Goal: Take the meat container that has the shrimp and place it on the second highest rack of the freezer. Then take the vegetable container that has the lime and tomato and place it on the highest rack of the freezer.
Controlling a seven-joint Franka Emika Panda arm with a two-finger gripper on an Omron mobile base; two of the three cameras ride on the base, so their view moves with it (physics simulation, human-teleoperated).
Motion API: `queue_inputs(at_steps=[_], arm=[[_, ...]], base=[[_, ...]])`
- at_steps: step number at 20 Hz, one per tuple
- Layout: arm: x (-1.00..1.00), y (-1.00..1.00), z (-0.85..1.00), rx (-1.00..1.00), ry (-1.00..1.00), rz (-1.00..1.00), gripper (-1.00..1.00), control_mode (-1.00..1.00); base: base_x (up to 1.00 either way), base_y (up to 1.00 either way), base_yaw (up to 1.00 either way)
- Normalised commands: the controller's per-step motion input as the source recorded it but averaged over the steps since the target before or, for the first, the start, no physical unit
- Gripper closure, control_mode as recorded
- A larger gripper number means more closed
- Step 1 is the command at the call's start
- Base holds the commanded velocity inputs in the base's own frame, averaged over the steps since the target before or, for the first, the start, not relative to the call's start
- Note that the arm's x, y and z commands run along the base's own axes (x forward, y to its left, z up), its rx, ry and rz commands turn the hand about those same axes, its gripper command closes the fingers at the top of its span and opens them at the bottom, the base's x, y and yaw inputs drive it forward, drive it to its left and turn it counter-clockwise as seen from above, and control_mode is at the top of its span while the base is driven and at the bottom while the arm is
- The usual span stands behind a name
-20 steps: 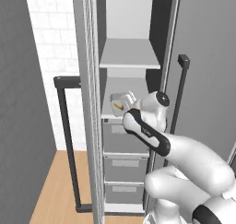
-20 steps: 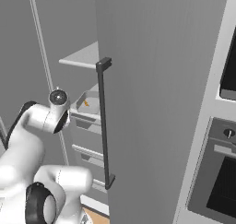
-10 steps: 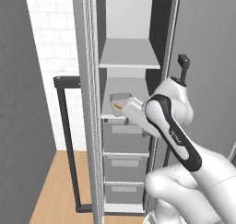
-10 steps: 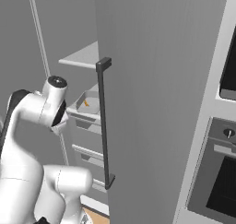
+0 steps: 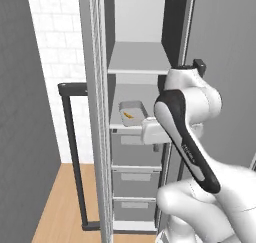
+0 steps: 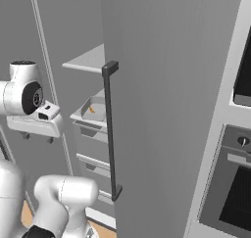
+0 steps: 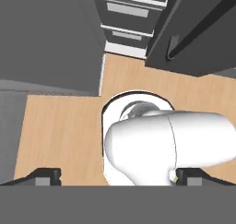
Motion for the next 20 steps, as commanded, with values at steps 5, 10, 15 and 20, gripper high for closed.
queue_inputs(at_steps=[5, 10, 15, 20], arm=[[-1.0, -0.63, 0.0, -0.04, -0.33, 0.02, -1.0, -1.0], [-0.75, -0.26, 0.1, 0.0, -0.29, -0.13, -1.0, -1.0], [-0.54, -0.04, 0.07, 0.0, -0.14, -0.07, -1.0, -1.0], [-0.11, 0.0, 0.0, 0.0, -0.02, -0.02, -1.0, 1.0]], base=[[0.0, 0.0, 0.0], [0.0, 0.0, 0.0], [0.0, 0.0, 0.0], [-0.33, -0.12, 0.01]])
